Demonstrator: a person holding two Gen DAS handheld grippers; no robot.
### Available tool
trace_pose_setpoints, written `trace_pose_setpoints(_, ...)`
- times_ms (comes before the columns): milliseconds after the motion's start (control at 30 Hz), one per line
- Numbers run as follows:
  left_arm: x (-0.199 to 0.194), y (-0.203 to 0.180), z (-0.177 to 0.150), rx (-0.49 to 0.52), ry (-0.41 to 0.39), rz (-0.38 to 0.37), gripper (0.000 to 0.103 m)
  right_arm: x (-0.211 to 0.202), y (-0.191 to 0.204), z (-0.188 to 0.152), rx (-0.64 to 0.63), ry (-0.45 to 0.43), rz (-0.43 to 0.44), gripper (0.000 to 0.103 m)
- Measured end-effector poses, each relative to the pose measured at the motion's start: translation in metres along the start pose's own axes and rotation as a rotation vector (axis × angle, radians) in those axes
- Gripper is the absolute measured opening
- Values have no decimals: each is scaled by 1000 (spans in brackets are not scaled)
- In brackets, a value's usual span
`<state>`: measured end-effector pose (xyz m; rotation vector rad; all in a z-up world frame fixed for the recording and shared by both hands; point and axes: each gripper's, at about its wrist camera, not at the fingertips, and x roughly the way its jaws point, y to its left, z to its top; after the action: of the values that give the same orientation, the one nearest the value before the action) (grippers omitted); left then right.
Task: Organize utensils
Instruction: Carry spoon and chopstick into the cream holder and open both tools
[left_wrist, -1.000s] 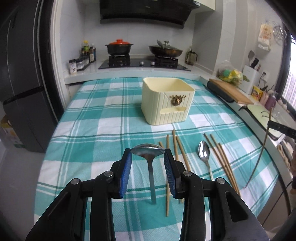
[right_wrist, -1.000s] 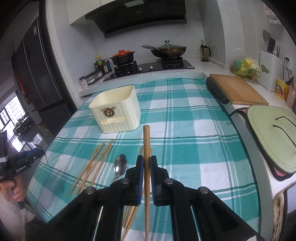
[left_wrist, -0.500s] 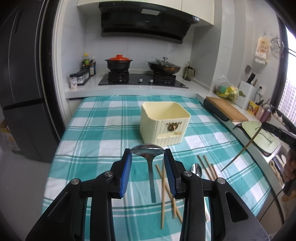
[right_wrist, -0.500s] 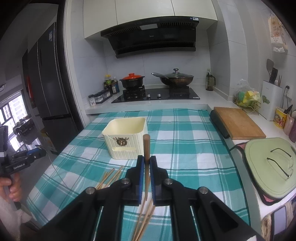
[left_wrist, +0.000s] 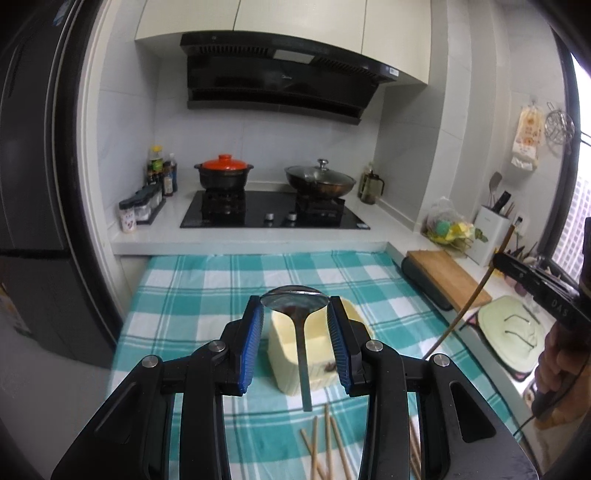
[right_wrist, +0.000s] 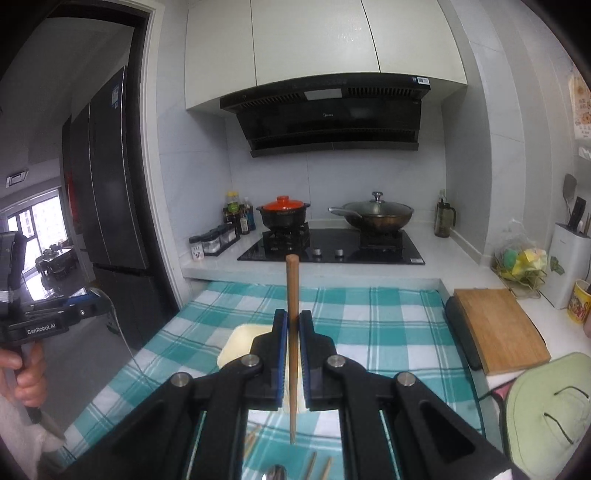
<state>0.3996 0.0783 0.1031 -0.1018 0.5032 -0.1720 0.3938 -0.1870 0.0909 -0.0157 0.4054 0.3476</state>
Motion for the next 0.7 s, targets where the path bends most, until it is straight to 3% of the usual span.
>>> trace_pose_setpoints(167, 44, -4, 27, -22, -23, 8, 35, 39, 11, 31, -13, -87, 27, 7)
trace_pose_setpoints(267, 79, -5, 26, -35, 11, 16, 36, 73, 10, 31, -6, -93, 26, 7)
trace_pose_setpoints(500, 159, -4, -6, -30, 160, 64, 36, 161, -13, -13, 59, 88, -3, 6)
trace_pose_setpoints(700, 193, 2, -30, -38, 259, 103, 37, 195, -31, -51, 121, 245, -17, 7)
